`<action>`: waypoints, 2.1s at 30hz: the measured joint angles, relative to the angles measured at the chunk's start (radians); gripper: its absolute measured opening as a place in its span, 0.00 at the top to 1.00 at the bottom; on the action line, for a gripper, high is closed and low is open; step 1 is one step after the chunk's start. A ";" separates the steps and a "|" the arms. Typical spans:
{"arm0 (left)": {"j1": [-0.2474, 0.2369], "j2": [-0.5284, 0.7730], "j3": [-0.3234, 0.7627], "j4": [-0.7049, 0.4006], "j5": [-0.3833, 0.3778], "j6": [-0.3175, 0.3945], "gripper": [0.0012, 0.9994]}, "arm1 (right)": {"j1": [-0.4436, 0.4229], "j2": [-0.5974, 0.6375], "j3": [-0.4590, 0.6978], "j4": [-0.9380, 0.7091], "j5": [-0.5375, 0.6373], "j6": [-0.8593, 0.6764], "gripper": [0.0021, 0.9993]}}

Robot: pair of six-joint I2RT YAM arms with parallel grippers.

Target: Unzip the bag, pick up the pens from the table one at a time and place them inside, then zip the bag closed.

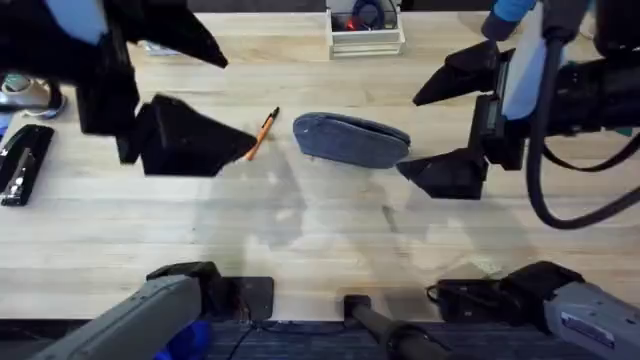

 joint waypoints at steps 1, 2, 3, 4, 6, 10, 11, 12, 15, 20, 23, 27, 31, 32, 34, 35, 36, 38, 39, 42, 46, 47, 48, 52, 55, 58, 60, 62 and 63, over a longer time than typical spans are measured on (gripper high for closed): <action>0.000 -0.013 -0.006 0.000 -0.001 0.000 0.00 | 0.000 0.000 0.000 0.000 0.000 0.000 0.00; 0.000 -0.029 -0.012 0.000 -0.001 0.000 0.00 | 0.000 0.000 0.000 0.000 0.000 0.000 0.00; 0.000 -0.039 -0.013 0.000 -0.001 0.000 0.00 | 0.000 0.000 0.000 0.000 0.000 0.000 0.00; 0.000 -0.051 -0.013 0.000 -0.001 0.000 0.00 | 0.000 0.000 0.000 0.000 0.000 0.000 0.00; 0.000 -0.065 -0.013 0.000 -0.001 0.000 0.00 | 0.000 0.000 0.000 0.000 0.000 0.000 0.00; 0.000 -0.071 -0.014 0.000 -0.001 0.000 0.01 | 0.000 0.000 0.000 0.000 0.000 0.000 0.00; 0.000 -0.071 -0.014 0.000 -0.001 0.000 0.01 | 0.000 0.000 0.000 0.000 0.000 0.000 0.00; 0.000 -0.071 -0.014 0.000 -0.001 -0.001 0.01 | 0.000 0.000 0.000 0.000 0.000 0.000 0.00; 0.000 -0.071 -0.015 0.000 -0.001 -0.003 0.00 | 0.000 0.000 0.000 0.000 0.000 0.000 0.00; 0.000 -0.071 -0.015 0.000 -0.001 -0.003 0.00 | 0.000 0.000 0.000 0.000 0.000 -0.008 0.38; 0.000 -0.071 -0.015 0.000 -0.001 -0.003 0.00 | 0.000 0.000 0.000 0.000 -0.001 -0.008 0.81; 0.000 -0.071 -0.015 0.000 -0.001 -0.003 0.00 | 0.000 0.000 0.000 0.001 -0.001 -0.008 0.97; 0.000 -0.071 -0.015 0.000 -0.001 -0.003 0.00 | 0.000 0.000 0.000 0.001 0.000 -0.008 0.97; 0.000 -0.071 -0.016 0.000 -0.001 -0.003 0.00 | 0.000 0.000 0.000 0.001 -0.001 -0.008 0.97; 0.000 -0.071 -0.015 0.000 -0.001 -0.003 0.00 | 0.000 0.000 0.000 0.000 0.000 -0.008 0.97; 0.000 -0.071 -0.015 0.000 -0.001 -0.003 0.00 | 0.000 0.000 0.000 0.001 -0.001 -0.008 0.97; 0.000 -0.071 -0.015 0.000 -0.001 -0.003 0.00 | 0.000 0.000 0.000 0.001 -0.001 -0.008 0.97; 0.000 -0.071 -0.016 0.000 -0.001 -0.003 0.00 | 0.000 0.000 0.000 0.001 -0.001 -0.008 0.97; 0.000 -0.071 -0.015 0.000 -0.001 -0.003 0.00 | 0.000 0.000 0.000 0.001 -0.001 -0.008 0.97; 0.000 -0.071 -0.016 0.000 -0.001 -0.003 0.00 | 0.000 0.000 0.000 0.001 -0.001 -0.010 0.97; 0.000 -0.071 -0.015 0.000 -0.001 -0.003 0.00 | 0.000 0.000 0.000 0.001 0.005 -0.020 0.97; 0.000 -0.071 -0.015 0.000 -0.001 -0.003 0.00 | 0.000 0.000 0.000 0.001 0.011 -0.023 0.97; 0.000 -0.071 -0.016 0.000 -0.001 -0.003 0.00 | 0.000 0.000 0.000 0.001 0.021 -0.023 0.97; 0.000 -0.071 -0.015 0.000 -0.001 -0.003 0.00 | 0.000 0.000 0.000 0.001 0.077 -0.026 0.97; 0.000 -0.071 -0.016 0.000 -0.001 -0.003 0.00 | 0.000 0.002 0.000 0.001 0.103 -0.026 0.97; 0.000 -0.071 -0.016 0.000 -0.001 -0.003 0.00 | 0.000 0.019 0.003 0.001 0.114 -0.027 0.97; 0.000 -0.071 -0.016 0.000 -0.001 -0.003 0.00 | 0.000 0.043 0.005 0.001 0.120 -0.027 0.97; 0.000 -0.071 -0.016 0.000 -0.001 -0.003 0.00 | 0.000 0.072 0.011 0.000 0.126 -0.027 0.97; 0.000 -0.071 -0.016 0.000 -0.001 -0.003 0.00 | 0.001 0.087 0.017 -0.001 0.129 -0.027 0.97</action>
